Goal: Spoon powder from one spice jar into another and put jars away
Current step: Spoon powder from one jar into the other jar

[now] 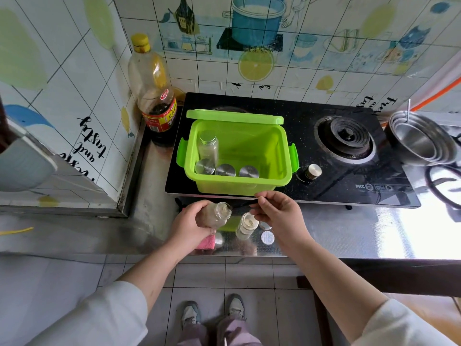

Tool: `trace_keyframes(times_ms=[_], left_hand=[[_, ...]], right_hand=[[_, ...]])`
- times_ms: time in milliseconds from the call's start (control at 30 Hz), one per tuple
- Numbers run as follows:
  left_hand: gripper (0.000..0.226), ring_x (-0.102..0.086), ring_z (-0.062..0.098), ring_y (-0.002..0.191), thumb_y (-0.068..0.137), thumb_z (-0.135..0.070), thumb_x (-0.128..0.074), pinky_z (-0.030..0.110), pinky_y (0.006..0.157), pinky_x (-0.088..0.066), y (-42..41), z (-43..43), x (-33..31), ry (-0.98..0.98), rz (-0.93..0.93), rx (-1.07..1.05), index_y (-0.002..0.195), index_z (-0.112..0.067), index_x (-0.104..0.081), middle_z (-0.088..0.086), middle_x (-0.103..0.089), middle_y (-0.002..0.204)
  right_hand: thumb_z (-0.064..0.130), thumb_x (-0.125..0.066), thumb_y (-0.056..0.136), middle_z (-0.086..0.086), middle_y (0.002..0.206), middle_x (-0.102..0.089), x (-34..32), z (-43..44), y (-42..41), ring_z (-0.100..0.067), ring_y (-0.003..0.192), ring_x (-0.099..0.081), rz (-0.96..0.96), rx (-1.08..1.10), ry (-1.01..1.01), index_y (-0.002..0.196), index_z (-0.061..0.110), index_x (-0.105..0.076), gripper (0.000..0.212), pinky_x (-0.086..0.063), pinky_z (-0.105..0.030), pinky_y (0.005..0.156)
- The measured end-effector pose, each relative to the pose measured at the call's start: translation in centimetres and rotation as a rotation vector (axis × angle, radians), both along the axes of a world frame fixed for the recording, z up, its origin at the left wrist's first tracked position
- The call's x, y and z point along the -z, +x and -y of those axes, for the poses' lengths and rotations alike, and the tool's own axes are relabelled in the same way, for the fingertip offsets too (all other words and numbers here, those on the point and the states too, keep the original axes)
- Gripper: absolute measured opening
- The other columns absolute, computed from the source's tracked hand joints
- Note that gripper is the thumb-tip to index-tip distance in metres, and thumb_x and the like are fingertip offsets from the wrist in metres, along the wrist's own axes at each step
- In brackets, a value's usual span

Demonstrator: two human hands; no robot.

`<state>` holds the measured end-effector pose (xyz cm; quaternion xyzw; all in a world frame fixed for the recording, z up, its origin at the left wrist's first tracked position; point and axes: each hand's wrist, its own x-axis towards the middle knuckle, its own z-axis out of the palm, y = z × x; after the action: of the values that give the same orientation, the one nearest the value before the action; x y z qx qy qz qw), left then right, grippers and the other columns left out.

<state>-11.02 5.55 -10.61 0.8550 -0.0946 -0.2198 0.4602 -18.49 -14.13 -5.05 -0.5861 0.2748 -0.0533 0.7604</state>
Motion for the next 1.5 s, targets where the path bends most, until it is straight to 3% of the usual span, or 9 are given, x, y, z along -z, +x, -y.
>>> trace_keyframes(times_ms=[367,767,867,1200,1500], left_hand=[[0.064,-0.058,0.014,0.104,0.064,-0.005,-0.084,0.023,0.085,-0.042,-0.1,0.1,0.6,0.012,-0.021,-0.022,0.119,-0.027,-0.060,-0.007,-0.064,0.112],[0.063,-0.057,0.014,0.106,0.063,-0.016,-0.086,0.034,0.093,-0.047,0.0,1.0,1.2,0.058,-0.033,-0.041,0.115,-0.037,-0.057,-0.010,-0.063,0.114],[0.061,-0.056,0.014,0.104,0.063,-0.011,-0.085,0.027,0.086,-0.042,-0.1,1.2,1.2,0.043,-0.042,-0.050,0.112,-0.033,-0.057,-0.008,-0.062,0.112],[0.062,-0.053,0.010,0.103,0.065,-0.006,-0.083,0.022,0.085,-0.035,-0.4,1.8,1.2,0.030,-0.074,-0.038,0.117,-0.028,-0.058,-0.011,-0.060,0.110],[0.061,-0.053,0.010,0.104,0.066,-0.006,-0.083,0.021,0.084,-0.036,-0.5,1.9,1.1,0.024,-0.092,-0.055,0.116,-0.029,-0.058,-0.011,-0.060,0.109]], right_hand=[[0.001,-0.053,0.094,-0.013,0.074,-0.067,0.7,0.7,-0.4,-0.016,0.063,-0.067,-0.006,0.047,0.057,0.092,0.006,-0.064,0.012,-0.056,-0.023,0.061],[0.005,-0.054,0.095,-0.011,0.074,-0.069,2.6,2.6,-1.3,-0.016,0.068,-0.068,-0.046,0.162,0.148,0.098,0.003,-0.065,0.011,-0.056,-0.022,0.062],[0.004,-0.054,0.095,-0.010,0.074,-0.069,3.2,3.4,-1.8,-0.015,0.068,-0.068,-0.058,0.184,0.130,0.100,0.001,-0.064,0.012,-0.056,-0.023,0.063],[0.008,-0.058,0.094,-0.010,0.074,-0.071,5.5,5.2,-2.8,-0.019,0.070,-0.067,-0.199,0.230,-0.079,0.092,0.011,-0.067,0.010,-0.055,-0.025,0.064],[0.007,-0.057,0.093,-0.005,0.078,-0.072,5.5,4.1,-2.0,-0.015,0.070,-0.069,-0.208,0.053,-0.427,0.092,0.014,-0.067,0.012,-0.055,-0.022,0.065]])
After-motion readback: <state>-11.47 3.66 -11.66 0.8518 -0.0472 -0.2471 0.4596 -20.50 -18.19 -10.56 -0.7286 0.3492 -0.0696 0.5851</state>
